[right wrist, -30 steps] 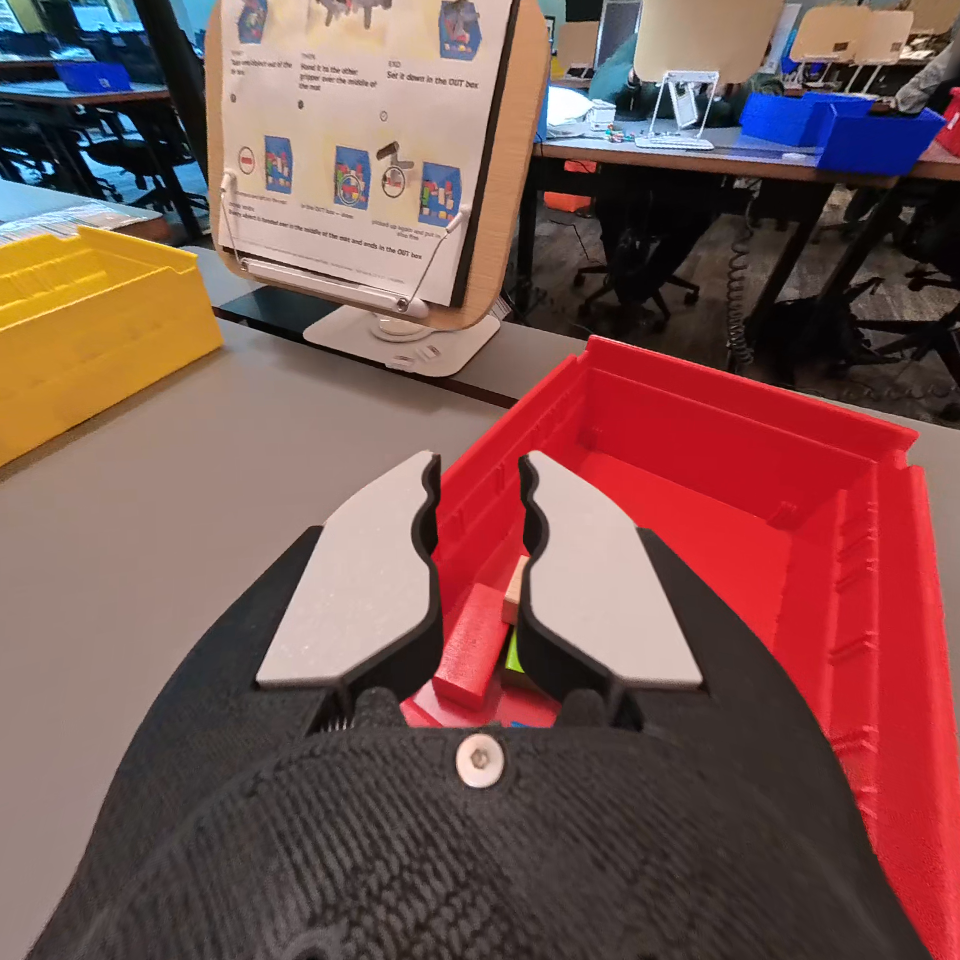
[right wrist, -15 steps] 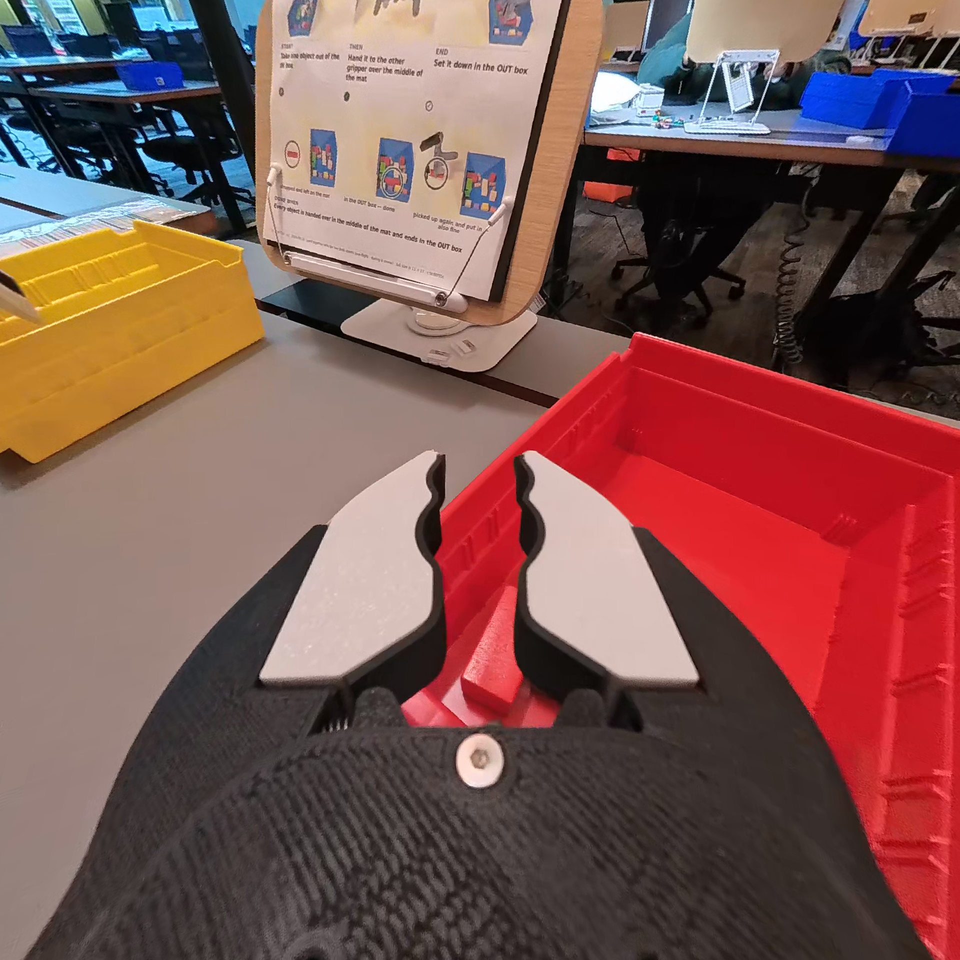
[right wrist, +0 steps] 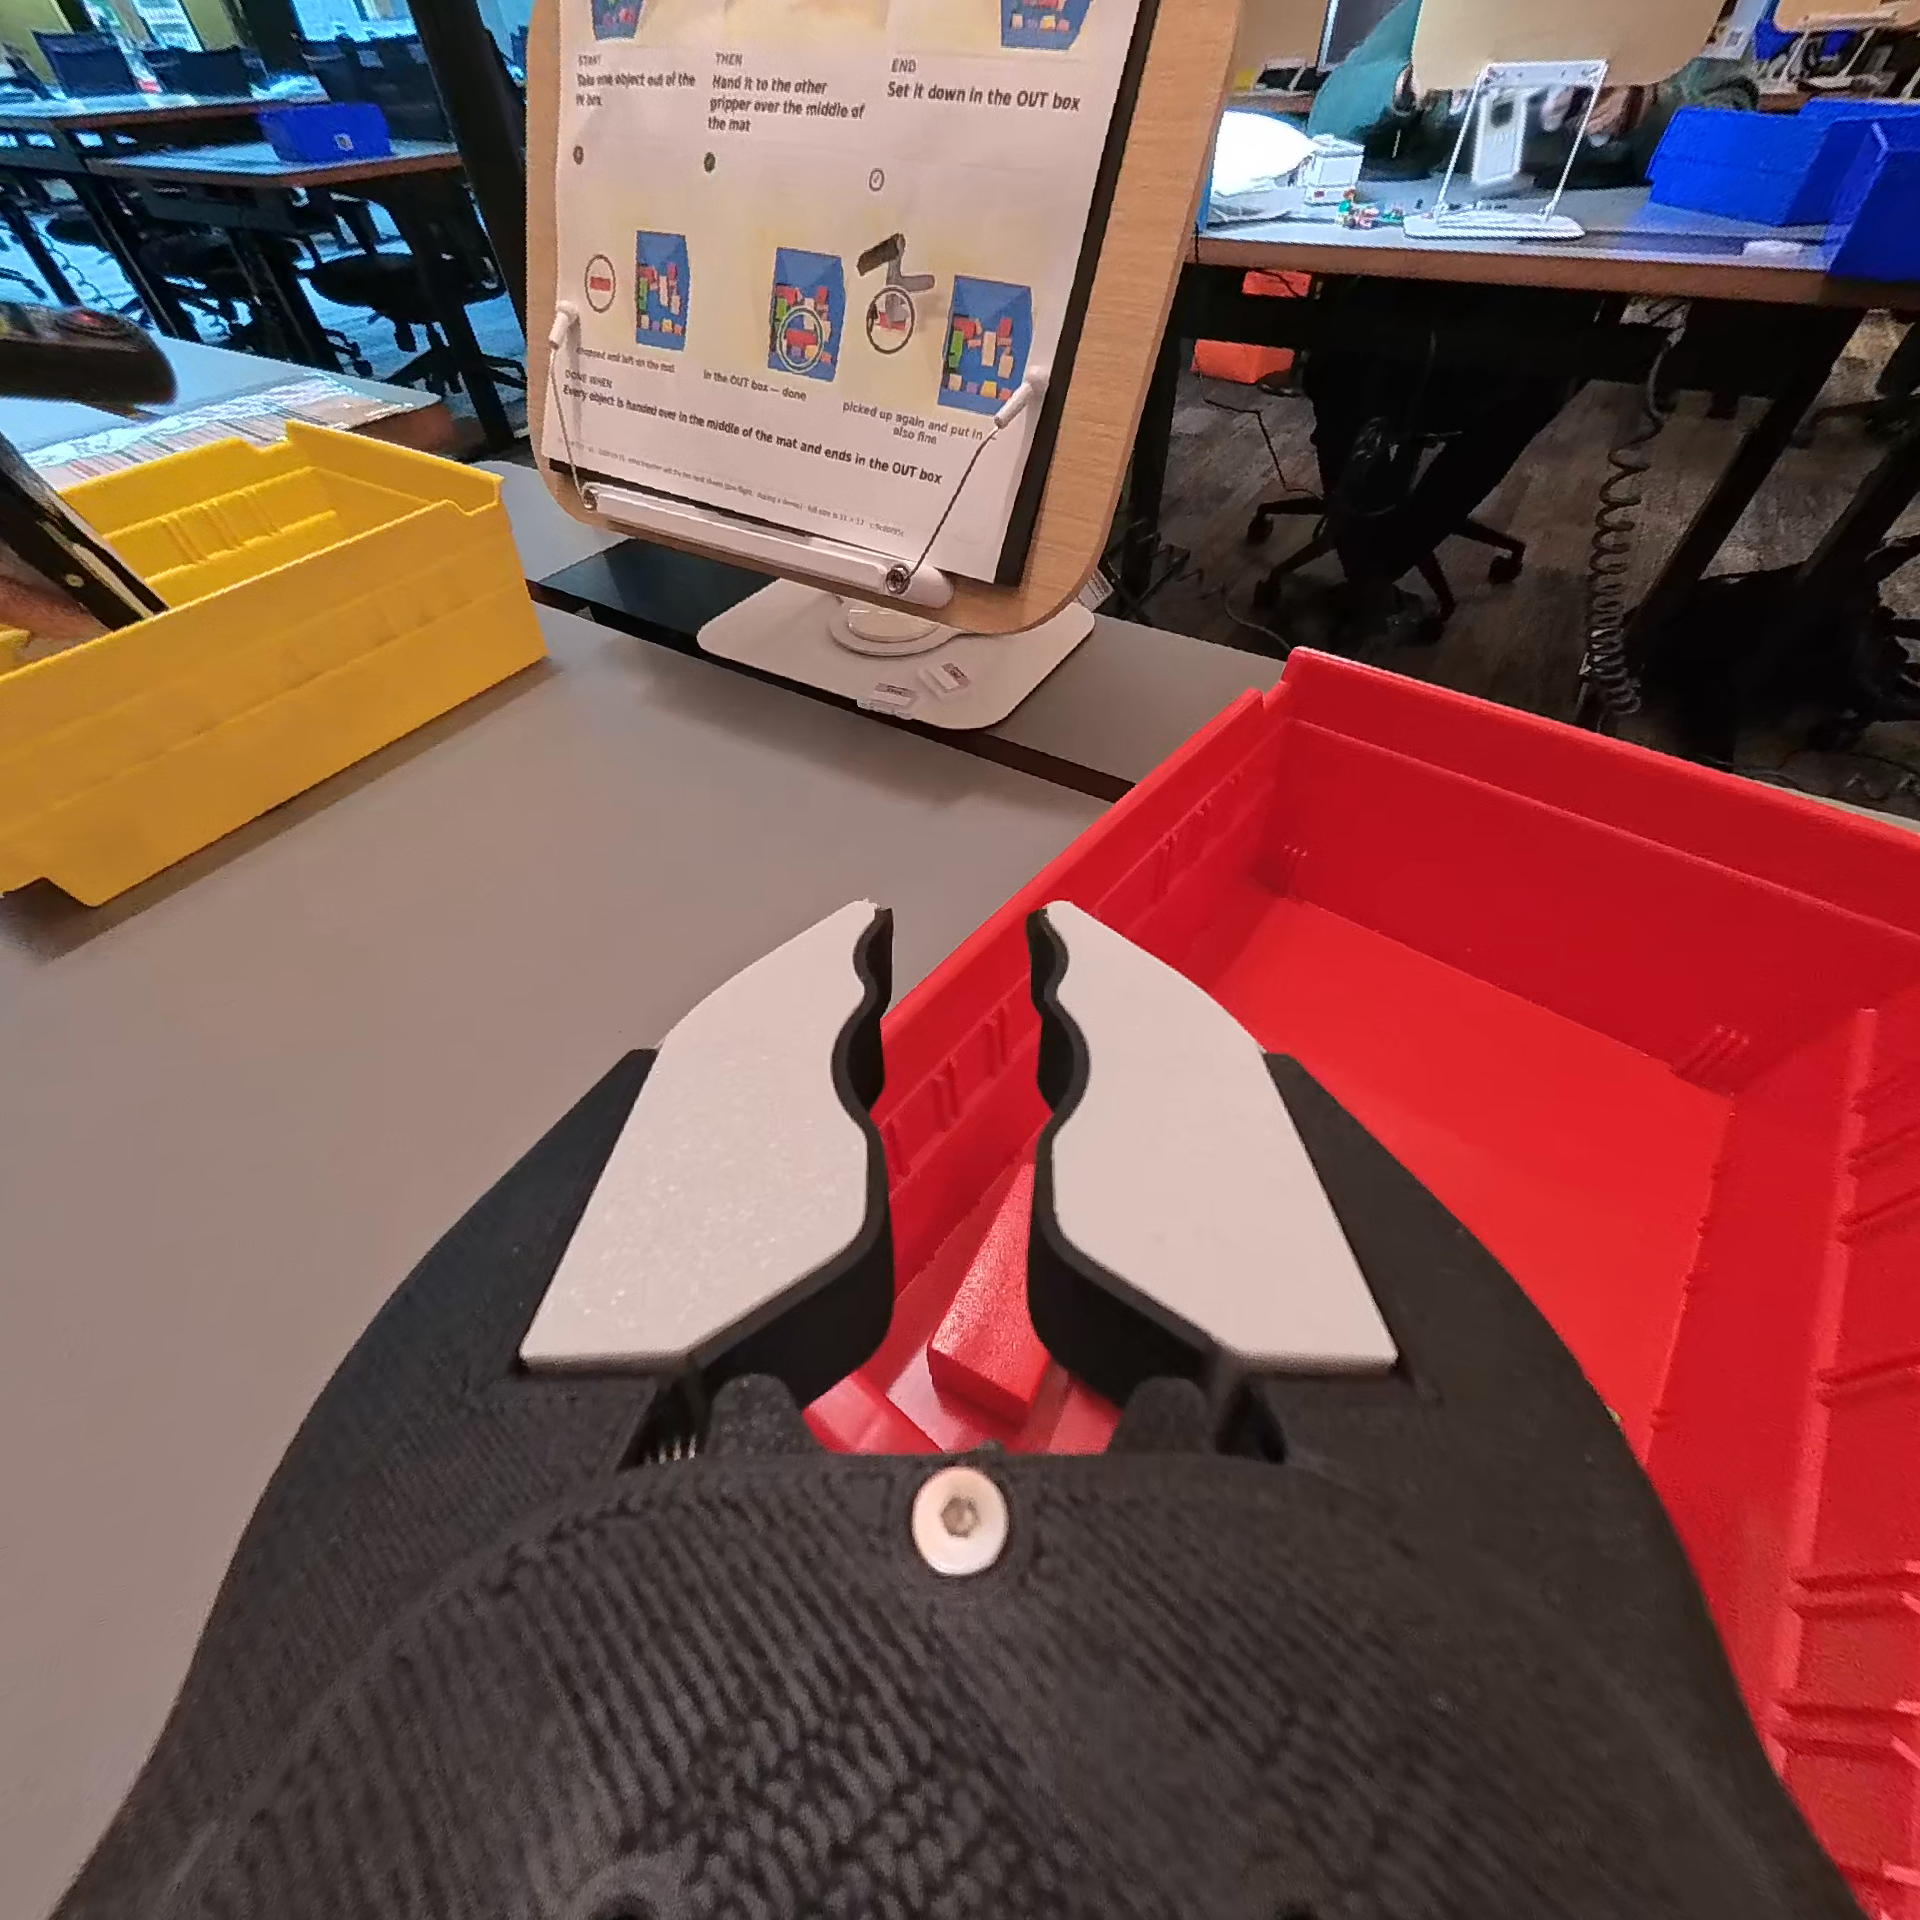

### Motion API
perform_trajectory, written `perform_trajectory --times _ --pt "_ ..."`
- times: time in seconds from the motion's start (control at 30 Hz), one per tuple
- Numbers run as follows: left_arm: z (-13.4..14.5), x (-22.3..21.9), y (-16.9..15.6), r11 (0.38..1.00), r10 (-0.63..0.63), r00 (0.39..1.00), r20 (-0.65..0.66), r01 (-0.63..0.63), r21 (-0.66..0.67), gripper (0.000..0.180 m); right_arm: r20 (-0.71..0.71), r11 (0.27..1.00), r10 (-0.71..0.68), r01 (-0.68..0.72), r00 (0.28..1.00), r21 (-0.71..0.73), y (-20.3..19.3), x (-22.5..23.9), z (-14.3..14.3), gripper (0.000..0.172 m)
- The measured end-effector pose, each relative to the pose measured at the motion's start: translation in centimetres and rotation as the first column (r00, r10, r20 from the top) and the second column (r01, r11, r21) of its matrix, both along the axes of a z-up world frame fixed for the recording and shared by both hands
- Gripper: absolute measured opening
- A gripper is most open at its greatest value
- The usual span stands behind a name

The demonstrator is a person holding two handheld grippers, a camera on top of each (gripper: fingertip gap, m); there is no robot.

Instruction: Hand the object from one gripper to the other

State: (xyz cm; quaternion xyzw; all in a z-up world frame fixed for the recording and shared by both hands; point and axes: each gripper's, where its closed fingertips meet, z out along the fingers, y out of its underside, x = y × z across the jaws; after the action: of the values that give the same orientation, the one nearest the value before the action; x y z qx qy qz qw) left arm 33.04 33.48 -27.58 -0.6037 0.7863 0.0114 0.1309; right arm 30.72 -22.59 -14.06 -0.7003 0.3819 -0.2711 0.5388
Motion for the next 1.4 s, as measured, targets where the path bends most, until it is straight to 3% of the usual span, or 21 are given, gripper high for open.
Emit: perform_trajectory --times 0.03,0.6,0.77,0.83,0.93,1.03,1.13,1.2,1.27,1.4 --pt "0.0 0.2 0.0 1.0 0.007 1.0 0.008 -0.007 -0.006 0.055 0.0 1.0 0.001 -0.001 1.0 -0.001 0.0 0.0 0.0 0.025" --pt "0.2 -0.1 -1.6 0.997 0.05 0.998 -0.029 -0.051 -0.055 0.048 -0.005 0.999 0.026 -0.026 1.0 -0.021 0.8 -0.2 -0.2 0.025" --pt "-1.5 -1.1 -1.2 0.986 0.124 0.988 -0.087 -0.133 -0.097 0.048 -0.01 0.999 0.027 -0.028 1.0 -0.016 0.7 -0.1 -0.3 0.025" --pt "-1.7 -0.9 -1.4 0.979 0.141 0.988 -0.065 -0.149 -0.139 0.035 -0.009 1.0 0.027 -0.027 1.0 -0.014 0.6 -0.1 -0.3 0.025" --pt "-1.7 -1.3 -1.4 0.981 0.13 0.99 -0.063 -0.137 -0.137 0.034 -0.008 1.0 0.025 -0.025 1.0 -0.011 0.6 -0.1 -0.3 0.025" --pt "-0.9 -1.9 -1.7 0.988 0.074 0.996 -0.054 -0.081 -0.131 0.034 -0.013 0.999 0.035 -0.035 0.999 -0.008 0.9 -0.2 -0.3 0.025" --pt "2.2 -1.7 -3.9 0.968 0.039 0.996 0.075 -0.02 -0.25 0.034 -0.003 0.998 0.06 -0.06 0.998 -0.003 1.6 -0.5 0.1 0.026" --pt "5.5 -1.9 -6.6 0.926 0.012 0.979 0.203 0.066 -0.373 0.034 0.015 0.994 0.107 -0.107 0.994 0.017 2.6 -0.9 0.6 0.03" --pt "9.4 -2.8 -10.6 0.833 -0.039 0.937 0.346 0.222 -0.507 0.034 0.026 0.981 0.182 -0.183 0.983 0.069 4.3 -1.7 1.3 0.039" --pt "16.8 -7.1 -20.0 0.505 -0.139 0.756 0.64 0.61 -0.611 0.034 0.06 0.867 0.432 -0.432 0.9 0.248 9.6 -4.9 3.5 0.062"
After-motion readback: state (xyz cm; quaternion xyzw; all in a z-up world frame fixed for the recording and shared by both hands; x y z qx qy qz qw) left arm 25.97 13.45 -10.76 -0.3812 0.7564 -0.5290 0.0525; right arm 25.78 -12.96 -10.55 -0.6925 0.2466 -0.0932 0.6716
